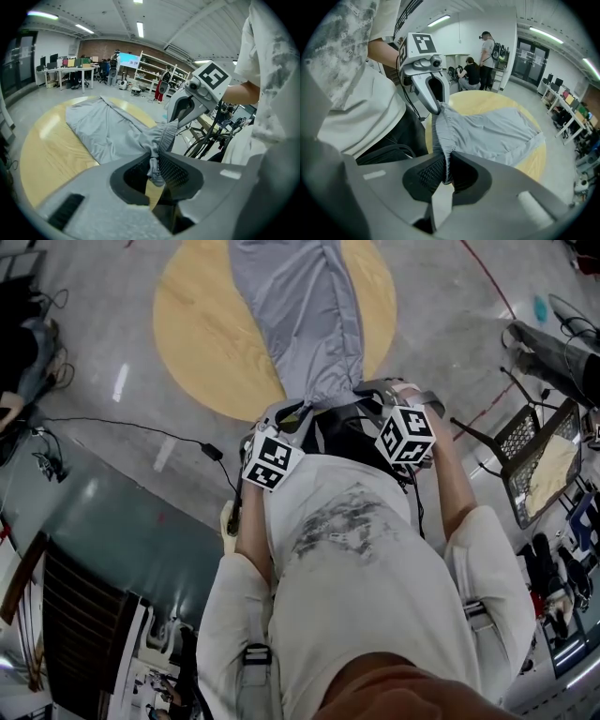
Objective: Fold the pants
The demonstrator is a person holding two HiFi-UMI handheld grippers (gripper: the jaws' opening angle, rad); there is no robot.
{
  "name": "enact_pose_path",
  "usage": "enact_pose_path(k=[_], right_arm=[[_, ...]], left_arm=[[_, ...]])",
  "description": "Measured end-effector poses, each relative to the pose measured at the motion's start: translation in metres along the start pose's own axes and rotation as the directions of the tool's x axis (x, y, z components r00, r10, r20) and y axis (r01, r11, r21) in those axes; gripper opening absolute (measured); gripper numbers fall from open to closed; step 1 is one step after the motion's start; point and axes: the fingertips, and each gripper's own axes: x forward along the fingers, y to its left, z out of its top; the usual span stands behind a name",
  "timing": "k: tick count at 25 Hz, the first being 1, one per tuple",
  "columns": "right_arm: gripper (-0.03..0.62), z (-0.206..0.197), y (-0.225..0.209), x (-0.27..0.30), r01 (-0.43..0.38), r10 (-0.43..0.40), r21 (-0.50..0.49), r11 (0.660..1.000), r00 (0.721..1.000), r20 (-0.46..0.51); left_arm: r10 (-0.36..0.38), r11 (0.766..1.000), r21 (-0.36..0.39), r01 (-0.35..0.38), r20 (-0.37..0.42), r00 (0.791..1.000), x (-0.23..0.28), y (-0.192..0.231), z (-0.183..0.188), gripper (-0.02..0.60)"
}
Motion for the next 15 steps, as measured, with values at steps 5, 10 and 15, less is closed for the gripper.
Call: enact_pose_path(k=[5, 10, 15], right_arm=[[0.032, 0.010, -0.016, 0.000, 0.020, -0.019, 0.023, 1.000, 1.000, -0.020], [0.032, 0.022, -0.037, 0.003, 0.036, -0.033, 0.053, 0.998, 0.999, -0.042], [0.032, 0.034, -0.057, 0.007, 0.056, -0.050, 0.083, 0.995, 0.996, -0.075]], left_arm=[[-0.034, 0.999, 0.011, 0.033, 0.017, 0.999, -0.007, 0.013, 0.009, 0.067], [-0.065, 0.998, 0.010, 0.065, 0.040, 0.997, -0.010, 0.036, 0.020, 0.067], [-0.104, 0.995, 0.018, 0.103, 0.067, 0.992, -0.013, 0.059, 0.031, 0.066]])
